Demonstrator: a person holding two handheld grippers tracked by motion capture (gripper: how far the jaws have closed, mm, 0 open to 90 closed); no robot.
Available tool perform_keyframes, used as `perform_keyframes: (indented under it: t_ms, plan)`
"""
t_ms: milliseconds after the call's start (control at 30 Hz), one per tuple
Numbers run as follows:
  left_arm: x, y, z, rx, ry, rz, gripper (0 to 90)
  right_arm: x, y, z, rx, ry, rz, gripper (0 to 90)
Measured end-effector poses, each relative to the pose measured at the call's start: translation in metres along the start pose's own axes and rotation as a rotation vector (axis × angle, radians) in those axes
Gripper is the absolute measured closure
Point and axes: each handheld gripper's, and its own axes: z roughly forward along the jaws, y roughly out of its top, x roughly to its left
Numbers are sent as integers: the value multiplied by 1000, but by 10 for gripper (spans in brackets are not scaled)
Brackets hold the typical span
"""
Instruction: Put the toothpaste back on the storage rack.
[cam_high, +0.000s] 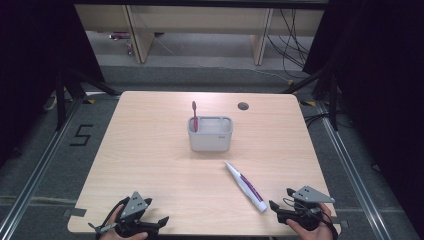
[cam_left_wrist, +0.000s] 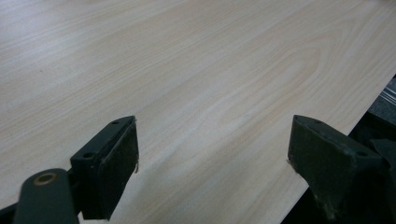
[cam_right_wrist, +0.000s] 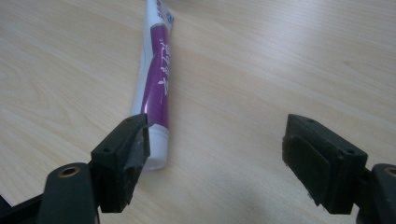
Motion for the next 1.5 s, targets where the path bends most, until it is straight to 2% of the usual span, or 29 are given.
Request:
perform_keyframes:
  t_ms: [33,67,100,133,167,200,233,267,300,333,400,433,467,500,600,700,767,867,900,967,1000,1033,1067,1100,1233,1267,1333,1367,1500]
  plan:
    - [-1,0,0,3,-7,0,158,0,1,0,-8,5,-5,236]
    - [-1,-1,0,-1,-12,-3,158,3,2,1,-2,21,31,236]
    - [-1,-2,0,5,-9,1,158,1,3,2,0,31,-8,236]
    - [-1,-2,1,8,-11,1,158,6,5,0,29,30,45,236]
    - [0,-3,1,21,-4,15,158,3,10,3,30,37,-22,236]
    - [0,-3,1,21,-4,15,158,3,10,3,30,37,-22,236]
    - [-1,-3,1,21,-2,13,158,7,11,2,54,34,10,236]
    - [-2,-3,1,17,-9,2,158,8,16,4,74,39,-14,239]
    - [-2,-3,0,17,-10,4,158,8,16,4,74,39,-14,239]
    - [-2,-3,0,13,-14,4,158,8,22,6,88,42,-53,242]
    - [-1,-4,-1,15,-5,8,158,9,24,7,97,48,-38,246]
    - [-1,-5,-1,9,-12,6,158,8,28,10,110,47,-71,251]
    - [-1,-5,-1,9,-12,6,158,8,28,10,110,47,-71,251]
    - [-1,-5,-1,20,-11,11,158,10,33,10,138,50,-54,262]
    - [-1,-5,-1,18,-9,13,158,13,38,15,155,57,-61,280]
    - [-2,-5,-1,12,-4,7,158,13,43,17,175,65,-81,288]
    - [-3,-6,-1,5,-9,2,158,12,48,20,184,71,-116,305]
    - [-3,-6,-1,7,-5,3,159,16,52,26,196,84,-100,321]
    - [-4,-7,1,-4,-12,-3,158,16,57,30,226,90,-118,332]
    - [-3,-7,0,10,-14,10,159,17,60,34,240,99,-132,348]
    - [-3,-7,0,10,-14,10,159,17,60,34,240,99,-132,348]
    - [-3,-7,0,9,-14,10,159,21,61,36,257,102,-98,349]
    - [-3,-7,1,3,-15,10,159,19,63,39,249,100,-146,354]
    - [-3,-7,0,2,-13,9,159,21,67,42,278,109,-154,364]
    - [-4,-6,0,7,-9,6,159,22,72,47,287,123,-177,389]
    - [-4,-7,0,2,-15,8,159,22,75,51,304,124,-202,403]
    - [-5,-6,1,3,-14,7,160,23,77,52,317,123,-203,406]
    - [-5,-6,1,1,-13,3,160,24,80,56,344,127,-198,428]
    - [-5,-6,1,3,-14,3,160,25,85,62,359,132,-204,442]
